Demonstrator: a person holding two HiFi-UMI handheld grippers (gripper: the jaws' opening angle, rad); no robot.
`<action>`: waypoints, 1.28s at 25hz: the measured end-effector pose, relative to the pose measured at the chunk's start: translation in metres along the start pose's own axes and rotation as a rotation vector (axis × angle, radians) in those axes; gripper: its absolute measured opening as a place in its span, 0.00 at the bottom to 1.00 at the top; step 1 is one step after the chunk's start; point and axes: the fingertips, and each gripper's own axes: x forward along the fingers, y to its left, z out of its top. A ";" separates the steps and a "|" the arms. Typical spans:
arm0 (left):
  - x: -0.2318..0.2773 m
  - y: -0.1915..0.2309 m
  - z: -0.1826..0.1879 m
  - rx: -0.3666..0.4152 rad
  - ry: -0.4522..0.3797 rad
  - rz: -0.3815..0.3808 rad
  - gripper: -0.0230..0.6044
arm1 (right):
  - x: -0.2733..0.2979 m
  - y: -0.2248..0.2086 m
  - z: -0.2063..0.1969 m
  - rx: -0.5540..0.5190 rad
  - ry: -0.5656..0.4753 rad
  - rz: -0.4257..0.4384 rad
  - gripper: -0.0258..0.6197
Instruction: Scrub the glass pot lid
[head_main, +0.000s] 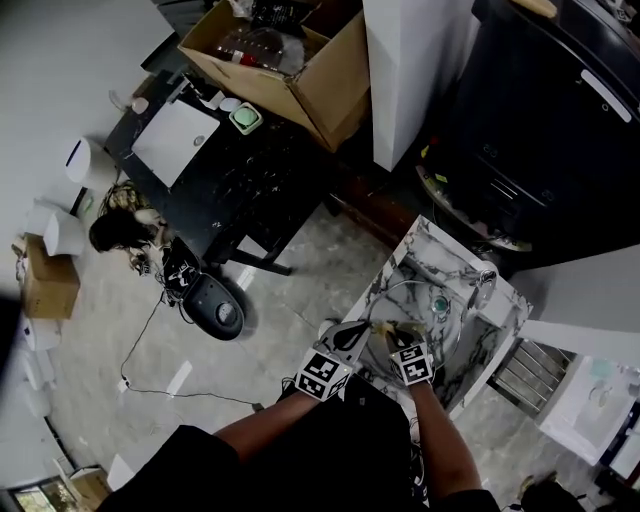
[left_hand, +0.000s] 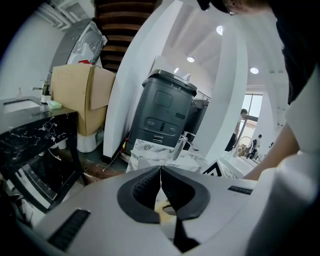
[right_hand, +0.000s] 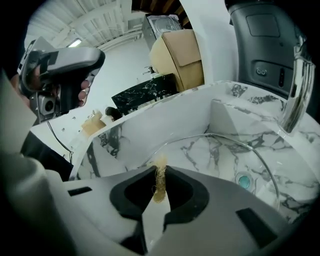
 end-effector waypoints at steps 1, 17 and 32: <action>0.002 0.000 0.001 0.005 -0.001 -0.007 0.06 | 0.004 -0.003 -0.001 -0.003 0.002 -0.003 0.13; 0.007 0.007 0.003 -0.020 0.010 -0.064 0.06 | 0.029 -0.026 -0.010 -0.012 0.064 -0.141 0.13; 0.012 0.003 0.000 -0.028 0.026 -0.086 0.06 | 0.036 -0.054 0.001 0.105 0.044 -0.162 0.13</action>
